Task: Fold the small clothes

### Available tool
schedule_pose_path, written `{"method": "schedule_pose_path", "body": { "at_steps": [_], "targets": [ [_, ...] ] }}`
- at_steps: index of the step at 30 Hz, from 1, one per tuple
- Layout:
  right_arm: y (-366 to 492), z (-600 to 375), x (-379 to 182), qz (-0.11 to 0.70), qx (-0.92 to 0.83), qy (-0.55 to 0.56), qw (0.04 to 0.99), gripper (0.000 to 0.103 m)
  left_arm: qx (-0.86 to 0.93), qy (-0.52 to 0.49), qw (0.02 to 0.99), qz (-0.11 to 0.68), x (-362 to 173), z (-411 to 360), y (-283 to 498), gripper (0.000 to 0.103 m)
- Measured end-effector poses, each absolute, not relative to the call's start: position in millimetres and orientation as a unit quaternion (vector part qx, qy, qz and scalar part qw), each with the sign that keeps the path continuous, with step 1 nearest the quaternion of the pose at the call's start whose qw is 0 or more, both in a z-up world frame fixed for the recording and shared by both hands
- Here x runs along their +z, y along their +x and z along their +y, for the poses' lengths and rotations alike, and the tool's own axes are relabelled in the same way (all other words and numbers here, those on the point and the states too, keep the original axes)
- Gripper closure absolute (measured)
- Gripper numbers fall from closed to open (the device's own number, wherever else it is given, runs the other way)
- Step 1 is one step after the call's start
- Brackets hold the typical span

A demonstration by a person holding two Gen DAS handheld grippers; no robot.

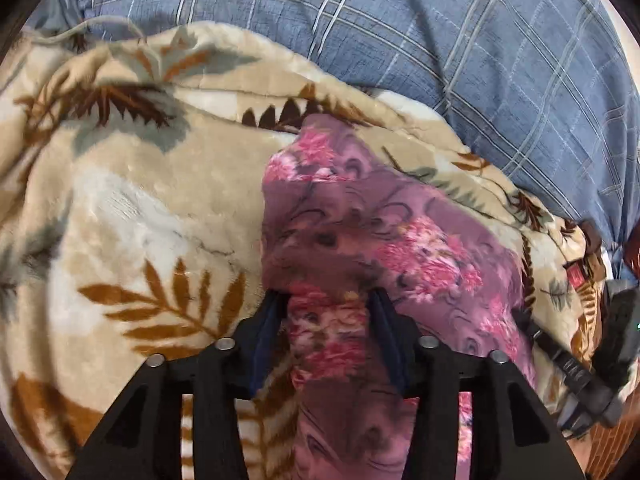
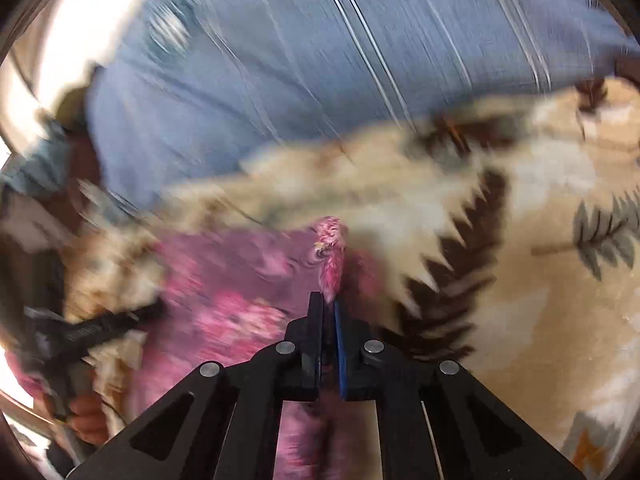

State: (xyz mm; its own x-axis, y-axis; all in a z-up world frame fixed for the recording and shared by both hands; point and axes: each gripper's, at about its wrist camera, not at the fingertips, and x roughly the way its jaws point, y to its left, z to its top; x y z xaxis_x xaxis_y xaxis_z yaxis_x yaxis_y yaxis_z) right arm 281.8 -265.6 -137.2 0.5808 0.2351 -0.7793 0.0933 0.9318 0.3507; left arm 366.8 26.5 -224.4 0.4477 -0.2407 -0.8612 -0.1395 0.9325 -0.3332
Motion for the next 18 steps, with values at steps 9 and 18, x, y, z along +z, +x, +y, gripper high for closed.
{"method": "schedule_pose_path", "body": {
  "at_steps": [9, 18],
  "targets": [
    [237, -262, -112, 0.386, 0.107, 0.223, 0.889, 0.085, -0.076, -0.212, 0.830, 0.510, -199, 41, 311, 0.051],
    [198, -240, -117, 0.422, 0.058, 0.188, 0.885, 0.061, -0.056, -0.192, 0.830, 0.521, -198, 35, 260, 0.049]
  ]
}}
